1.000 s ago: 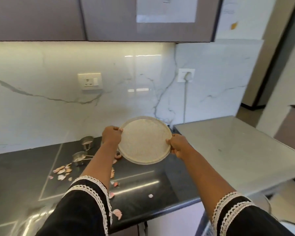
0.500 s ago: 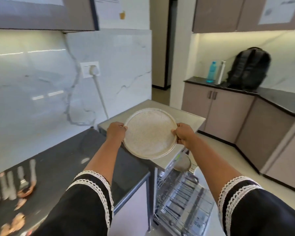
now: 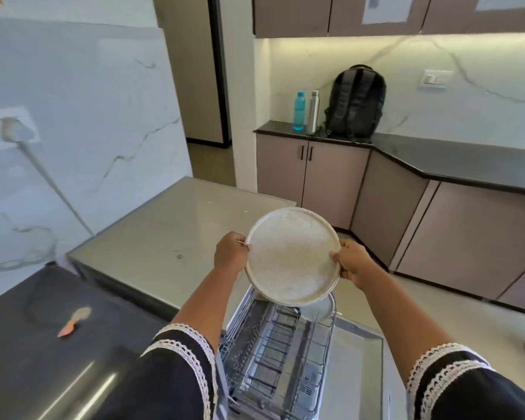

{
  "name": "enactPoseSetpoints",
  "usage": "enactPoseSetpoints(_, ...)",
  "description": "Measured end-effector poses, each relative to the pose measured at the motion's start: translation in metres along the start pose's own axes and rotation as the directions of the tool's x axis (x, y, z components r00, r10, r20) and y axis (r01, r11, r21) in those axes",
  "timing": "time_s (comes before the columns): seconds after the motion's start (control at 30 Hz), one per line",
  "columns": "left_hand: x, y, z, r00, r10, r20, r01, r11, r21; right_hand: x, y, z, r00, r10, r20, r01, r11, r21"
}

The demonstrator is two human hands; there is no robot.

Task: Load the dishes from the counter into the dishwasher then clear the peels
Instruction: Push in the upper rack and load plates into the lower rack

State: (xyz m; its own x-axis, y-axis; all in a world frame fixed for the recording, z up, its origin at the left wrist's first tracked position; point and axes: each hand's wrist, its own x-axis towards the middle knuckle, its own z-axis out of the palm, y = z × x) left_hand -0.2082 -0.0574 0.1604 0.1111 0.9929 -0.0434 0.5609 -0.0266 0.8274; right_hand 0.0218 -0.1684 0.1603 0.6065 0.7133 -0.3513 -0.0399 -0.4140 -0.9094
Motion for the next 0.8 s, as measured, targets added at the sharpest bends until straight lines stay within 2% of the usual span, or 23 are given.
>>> enactPoseSetpoints(0.53,0.068,0.024,0.111,0.991,0.024,0.132,-0.034,0.997,0.076,0.106,0.026,-0.058,0.995,0.089,-0.034,-0.088,0.996,0.022)
enactPoseSetpoints(0.8,0.089,0.019,0.151,0.988,0.086,0.125,-0.100,0.989,0.111,0.147,0.043,-0.068,0.999,0.005,-0.043,-0.007,0.999,-0.033)
